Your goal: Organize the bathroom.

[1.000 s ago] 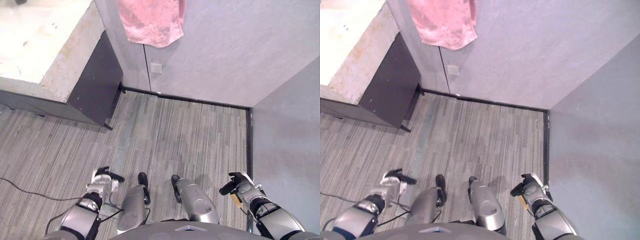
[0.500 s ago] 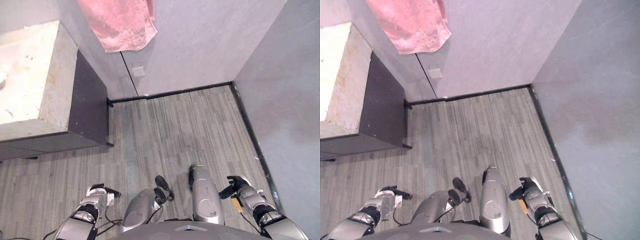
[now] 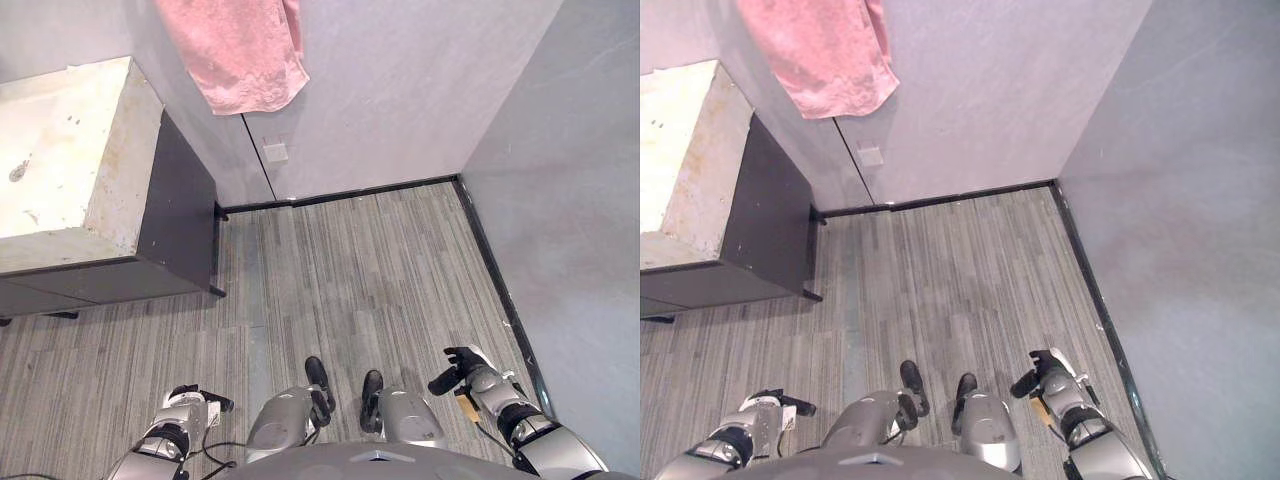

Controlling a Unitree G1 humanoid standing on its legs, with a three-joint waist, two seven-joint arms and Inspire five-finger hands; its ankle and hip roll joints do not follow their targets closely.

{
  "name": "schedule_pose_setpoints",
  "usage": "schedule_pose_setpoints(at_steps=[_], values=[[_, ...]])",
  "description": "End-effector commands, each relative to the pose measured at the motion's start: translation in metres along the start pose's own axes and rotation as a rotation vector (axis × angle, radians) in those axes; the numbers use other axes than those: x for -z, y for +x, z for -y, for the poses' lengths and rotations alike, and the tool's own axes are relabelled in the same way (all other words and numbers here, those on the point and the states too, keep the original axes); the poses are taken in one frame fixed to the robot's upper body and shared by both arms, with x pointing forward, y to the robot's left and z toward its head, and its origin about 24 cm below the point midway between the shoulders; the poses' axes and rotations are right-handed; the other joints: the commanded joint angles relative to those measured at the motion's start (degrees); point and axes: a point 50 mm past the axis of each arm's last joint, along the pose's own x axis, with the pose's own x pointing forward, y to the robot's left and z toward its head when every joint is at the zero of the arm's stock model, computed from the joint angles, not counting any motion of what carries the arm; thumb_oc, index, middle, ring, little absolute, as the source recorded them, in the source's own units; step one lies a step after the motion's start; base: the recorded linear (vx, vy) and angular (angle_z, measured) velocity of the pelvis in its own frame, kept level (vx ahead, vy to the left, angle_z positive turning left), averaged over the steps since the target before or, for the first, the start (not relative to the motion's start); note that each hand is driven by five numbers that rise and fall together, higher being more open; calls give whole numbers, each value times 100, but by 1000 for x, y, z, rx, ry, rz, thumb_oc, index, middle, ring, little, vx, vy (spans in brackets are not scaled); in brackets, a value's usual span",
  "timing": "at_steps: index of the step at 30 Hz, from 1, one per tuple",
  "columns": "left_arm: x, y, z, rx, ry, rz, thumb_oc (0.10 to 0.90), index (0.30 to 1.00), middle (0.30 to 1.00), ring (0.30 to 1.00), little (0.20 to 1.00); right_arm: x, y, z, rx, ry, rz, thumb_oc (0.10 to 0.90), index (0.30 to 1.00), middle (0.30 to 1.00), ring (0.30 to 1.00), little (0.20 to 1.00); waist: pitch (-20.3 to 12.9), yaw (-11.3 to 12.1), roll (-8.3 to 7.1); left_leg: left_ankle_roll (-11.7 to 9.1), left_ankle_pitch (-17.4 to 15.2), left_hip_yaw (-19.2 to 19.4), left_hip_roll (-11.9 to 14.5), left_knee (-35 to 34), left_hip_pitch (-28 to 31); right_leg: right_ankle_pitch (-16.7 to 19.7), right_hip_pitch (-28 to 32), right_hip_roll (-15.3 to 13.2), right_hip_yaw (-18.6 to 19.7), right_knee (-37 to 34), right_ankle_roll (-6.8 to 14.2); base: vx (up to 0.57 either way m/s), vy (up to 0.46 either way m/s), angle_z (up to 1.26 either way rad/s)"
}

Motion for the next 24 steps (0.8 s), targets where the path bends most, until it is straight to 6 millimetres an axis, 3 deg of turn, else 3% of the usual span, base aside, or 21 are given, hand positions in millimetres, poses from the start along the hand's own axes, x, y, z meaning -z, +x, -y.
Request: schedule_pose_setpoints(at_steps=[1,3,4,6,8,10,12,14,20,21,23,24], values=[[-13,3,-17,-64,33,57,800,900,900,900,900,-8,1,22,77,-24,31,800,900,900,900,900,148,20,-172,-278,-327,-736,345,1529,-325,-16,212,-62,435,-448,201,-143,-91,14],[-7,3,-17,-67,27,40,800,900,900,900,900,-12,1,20,66,-31,35,800,900,900,900,900,185,126,-278,-190,-384,-1256,287,1923,-384,61,206,-115,610,-429,172,-89,-4,7],[-4,3,-17,-66,30,28,800,900,900,900,900,-14,1,18,59,-28,37,800,900,900,900,900,181,162,-320,-170,-294,-1468,407,1979,-359,79,198,-121,686,-406,154,-9,71,-38],[-2,2,-14,-64,57,15,800,900,900,900,900,-14,1,12,44,-1,30,800,900,900,900,900,56,130,-349,-177,-125,-1646,705,1427,48,81,204,-130,845,-433,196,32,180,-45],[-6,2,-12,-56,63,20,800,900,900,900,900,-16,2,13,48,6,28,800,900,900,900,900,-1,119,-295,-188,-113,-1828,687,996,228,67,107,-164,954,-374,258,3,274,-11],[-17,0,-1,-29,82,44,800,900,900,900,900,-20,2,21,77,48,19,800,900,900,900,900,-13,8,-59,-291,-209,-1613,749,682,450,37,-109,-352,995,-183,363,-37,368,-8],[-20,-1,1,-21,93,52,800,900,900,900,900,-19,3,23,83,58,16,800,900,900,900,900,-10,-17,-8,-303,-262,-1503,752,643,486,28,-134,-404,974,-135,385,-3,240,4],[-29,-3,8,9,136,93,800,900,900,900,900,-15,2,26,111,127,-5,800,900,900,900,900,13,-95,162,-306,-516,-1217,630,628,542,137,-133,-745,899,-88,559,26,450,28],[-30,-3,3,-2,123,94,800,900,900,900,900,-13,0,19,104,155,-9,800,900,900,900,900,28,-113,91,-151,-967,-982,376,797,571,556,-120,-1236,970,-332,943,41,282,4],[-26,-2,-2,-15,126,83,800,900,900,900,900,-13,0,14,95,173,-8,800,900,900,900,900,11,-79,25,-89,-1057,-951,274,821,557,764,-118,-1400,951,-475,1062,58,268,-15],[-22,-1,-7,-26,129,67,800,900,900,900,900,-12,-1,12,81,171,-6,800,900,900,900,900,-5,-31,-21,-44,-1113,-909,196,779,573,994,-140,-1570,865,-594,1108,43,201,-17],[-18,0,-10,-35,117,48,800,900,900,900,900,-12,-1,10,71,169,-6,800,900,900,900,900,-14,36,-61,-24,-1141,-828,126,709,609,1274,-148,-1752,650,-753,1142,31,241,-37]])
